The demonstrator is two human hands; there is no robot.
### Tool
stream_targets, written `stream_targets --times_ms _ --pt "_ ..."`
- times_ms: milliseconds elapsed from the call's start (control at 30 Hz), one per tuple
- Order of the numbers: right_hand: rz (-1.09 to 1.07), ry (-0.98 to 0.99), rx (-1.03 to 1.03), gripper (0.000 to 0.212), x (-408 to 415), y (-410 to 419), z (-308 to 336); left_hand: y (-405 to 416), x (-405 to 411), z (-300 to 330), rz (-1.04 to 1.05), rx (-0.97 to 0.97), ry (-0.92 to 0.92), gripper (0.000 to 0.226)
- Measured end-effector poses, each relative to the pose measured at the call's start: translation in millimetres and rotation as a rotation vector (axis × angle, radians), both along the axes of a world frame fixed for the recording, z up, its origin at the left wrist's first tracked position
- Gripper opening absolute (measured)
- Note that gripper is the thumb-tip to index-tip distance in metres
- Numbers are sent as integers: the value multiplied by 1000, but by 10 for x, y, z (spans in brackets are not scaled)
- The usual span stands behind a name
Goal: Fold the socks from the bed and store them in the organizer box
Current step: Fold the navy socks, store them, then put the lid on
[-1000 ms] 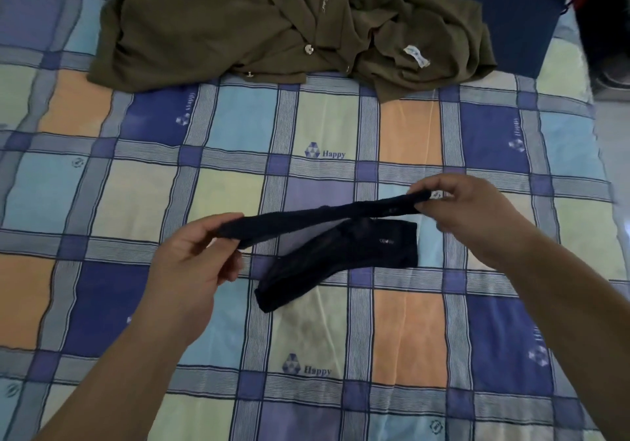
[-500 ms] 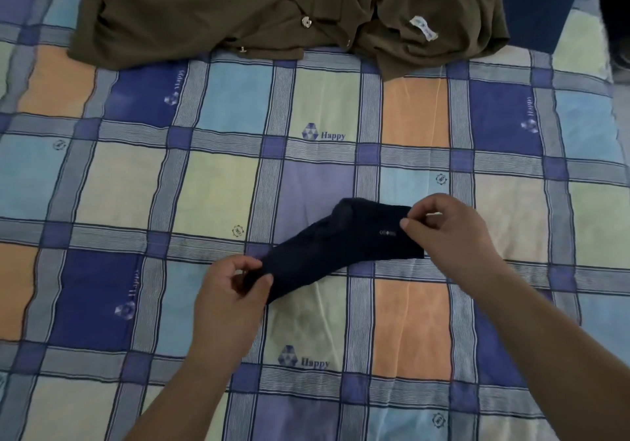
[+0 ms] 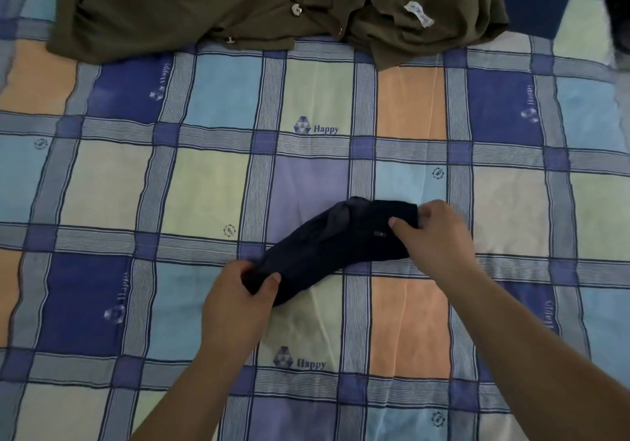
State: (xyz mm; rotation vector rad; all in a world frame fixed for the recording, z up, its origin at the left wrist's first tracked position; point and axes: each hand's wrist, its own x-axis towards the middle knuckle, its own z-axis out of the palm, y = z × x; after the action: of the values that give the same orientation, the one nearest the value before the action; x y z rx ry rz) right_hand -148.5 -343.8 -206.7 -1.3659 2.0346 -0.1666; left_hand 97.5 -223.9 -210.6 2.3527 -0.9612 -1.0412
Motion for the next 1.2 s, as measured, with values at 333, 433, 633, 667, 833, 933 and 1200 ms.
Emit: stream_targets --times_ms 333,433,633,667,833,933,1200 --pt "-838 -1586 116 34 246 390 -40 -97 -21 -28 418 3 553 8" --pt "-886 -1525 63 29 371 366 -73 -112 -14 -24 422 31 571 4" --pt "-1004 -1309 70 22 411 201 -152 -125 22 199 329 103 574 11" --pt "-1016 -1311 75 21 393 203 -157 -141 21 260 312 115 563 11" --pt "-1020 -1407 91 22 366 233 -127 -339 -83 642 252 129 531 2" --pt "-1017 -1478 119 34 348 215 -64 -526 -176 863 230 119 577 11" --pt "-894 -1572 92 52 259 214 -88 -1247 -910 942 170 208 804 26"
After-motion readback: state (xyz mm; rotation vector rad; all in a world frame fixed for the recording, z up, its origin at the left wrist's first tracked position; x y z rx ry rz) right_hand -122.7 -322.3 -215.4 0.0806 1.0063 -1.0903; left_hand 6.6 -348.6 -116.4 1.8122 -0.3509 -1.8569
